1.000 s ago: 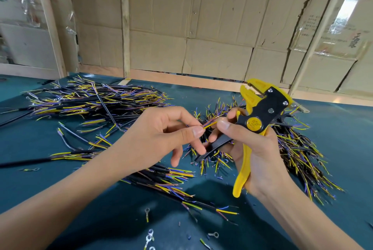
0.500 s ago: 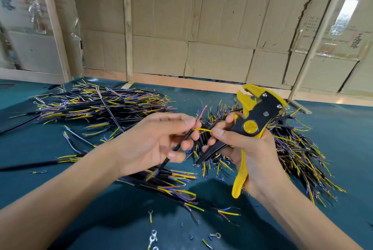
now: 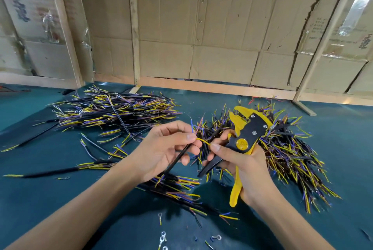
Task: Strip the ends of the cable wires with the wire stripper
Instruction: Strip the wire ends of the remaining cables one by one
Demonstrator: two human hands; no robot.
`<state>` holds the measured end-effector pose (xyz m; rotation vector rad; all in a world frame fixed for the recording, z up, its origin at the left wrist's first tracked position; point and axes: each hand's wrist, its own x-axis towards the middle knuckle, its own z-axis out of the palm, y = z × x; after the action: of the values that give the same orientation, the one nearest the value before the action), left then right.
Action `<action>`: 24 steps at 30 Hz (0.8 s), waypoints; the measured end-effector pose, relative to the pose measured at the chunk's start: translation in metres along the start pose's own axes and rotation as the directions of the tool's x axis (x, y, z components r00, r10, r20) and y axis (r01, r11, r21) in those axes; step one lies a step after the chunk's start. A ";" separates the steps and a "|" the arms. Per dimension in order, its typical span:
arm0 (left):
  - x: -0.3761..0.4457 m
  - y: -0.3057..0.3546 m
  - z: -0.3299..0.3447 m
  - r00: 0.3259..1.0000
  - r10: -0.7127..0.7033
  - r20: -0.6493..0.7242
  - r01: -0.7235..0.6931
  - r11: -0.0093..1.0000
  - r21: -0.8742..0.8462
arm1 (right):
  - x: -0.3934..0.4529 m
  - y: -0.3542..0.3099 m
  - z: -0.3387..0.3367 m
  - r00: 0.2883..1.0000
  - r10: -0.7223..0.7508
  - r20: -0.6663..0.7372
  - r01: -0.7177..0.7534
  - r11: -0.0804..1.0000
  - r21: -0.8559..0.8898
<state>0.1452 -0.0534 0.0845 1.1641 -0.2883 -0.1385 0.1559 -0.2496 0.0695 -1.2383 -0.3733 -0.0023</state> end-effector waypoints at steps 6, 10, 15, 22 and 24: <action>0.000 0.001 0.000 0.997 -0.074 0.006 0.074 0.997 -0.005 | -0.003 0.001 0.005 0.995 0.058 0.087 -0.055 0.998 -0.028; 0.001 0.004 -0.007 0.999 -0.040 -0.033 0.044 0.989 0.143 | -0.006 0.002 0.009 0.990 0.092 0.109 -0.084 0.994 -0.075; 0.002 0.002 -0.007 0.998 0.059 -0.030 -0.050 0.967 0.248 | -0.005 0.004 0.006 0.992 0.100 0.072 -0.099 0.995 -0.024; 0.001 0.001 -0.002 0.955 0.284 -0.082 -0.240 0.907 0.346 | -0.001 -0.001 0.000 0.968 0.221 0.115 -0.230 0.971 0.065; 0.000 0.007 -0.005 0.931 0.349 -0.109 -0.267 0.852 0.451 | -0.002 -0.003 -0.002 0.953 0.246 0.179 -0.260 0.964 0.060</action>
<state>0.1467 -0.0465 0.0893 1.5403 -0.3465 0.3380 0.1542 -0.2528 0.0717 -1.2000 -0.3559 0.3384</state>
